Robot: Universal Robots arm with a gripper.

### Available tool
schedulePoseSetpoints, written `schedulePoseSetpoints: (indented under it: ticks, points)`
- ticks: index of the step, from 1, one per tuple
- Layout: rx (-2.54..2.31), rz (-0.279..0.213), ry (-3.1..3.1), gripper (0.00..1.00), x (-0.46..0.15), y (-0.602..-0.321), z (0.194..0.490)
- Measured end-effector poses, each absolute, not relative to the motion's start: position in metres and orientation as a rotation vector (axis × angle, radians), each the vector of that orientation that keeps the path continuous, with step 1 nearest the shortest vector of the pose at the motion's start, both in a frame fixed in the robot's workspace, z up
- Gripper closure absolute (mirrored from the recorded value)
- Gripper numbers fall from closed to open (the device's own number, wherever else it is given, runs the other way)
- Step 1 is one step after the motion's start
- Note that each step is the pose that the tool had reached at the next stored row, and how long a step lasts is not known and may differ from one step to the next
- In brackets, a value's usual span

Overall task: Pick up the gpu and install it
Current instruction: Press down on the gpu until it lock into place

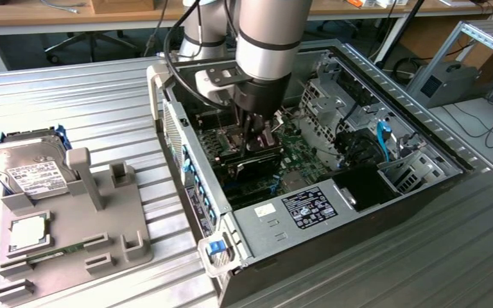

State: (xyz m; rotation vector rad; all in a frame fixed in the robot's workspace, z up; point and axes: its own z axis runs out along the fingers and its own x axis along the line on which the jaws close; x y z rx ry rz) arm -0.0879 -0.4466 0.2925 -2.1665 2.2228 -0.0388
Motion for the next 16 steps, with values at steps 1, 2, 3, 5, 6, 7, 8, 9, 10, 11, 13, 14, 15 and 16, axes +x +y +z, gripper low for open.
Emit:
schedulePoseSetpoints:
  ticks: [1, 2, 3, 5, 6, 7, 8, 9, 10, 11, 13, 14, 15, 16]
  points:
    - [-2.166, -0.039, 2.223, 0.89, -0.088, -0.447, 0.295]
    - [-2.166, -0.039, 2.223, 0.89, -0.088, -0.447, 0.297]
    - [-2.166, -0.04, 2.223, 0.89, -0.088, -0.447, 0.3]
    - [-2.164, -0.041, 2.223, 0.89, -0.088, -0.447, 0.305]
    - [-2.163, -0.042, 2.223, 0.89, -0.088, -0.447, 0.31]
    - [-2.162, -0.043, 2.223, 0.89, -0.088, -0.447, 0.313]
    - [-2.162, -0.043, 2.224, 0.89, -0.088, -0.447, 0.316]
    - [-2.161, -0.044, 2.225, 0.89, -0.088, -0.447, 0.319]
    - [-2.16, -0.044, 2.225, 0.89, -0.088, -0.447, 0.322]
    - [-2.159, -0.045, 2.226, 0.89, -0.088, -0.447, 0.325]
    - [-2.158, -0.046, 2.227, 0.89, -0.088, -0.447, 0.331]
    - [-2.158, -0.046, 2.228, 0.89, -0.088, -0.447, 0.333]
    - [-2.157, -0.046, 2.229, 0.89, -0.088, -0.447, 0.336]
    - [-2.156, -0.047, 2.229, 0.89, -0.088, -0.447, 0.338]
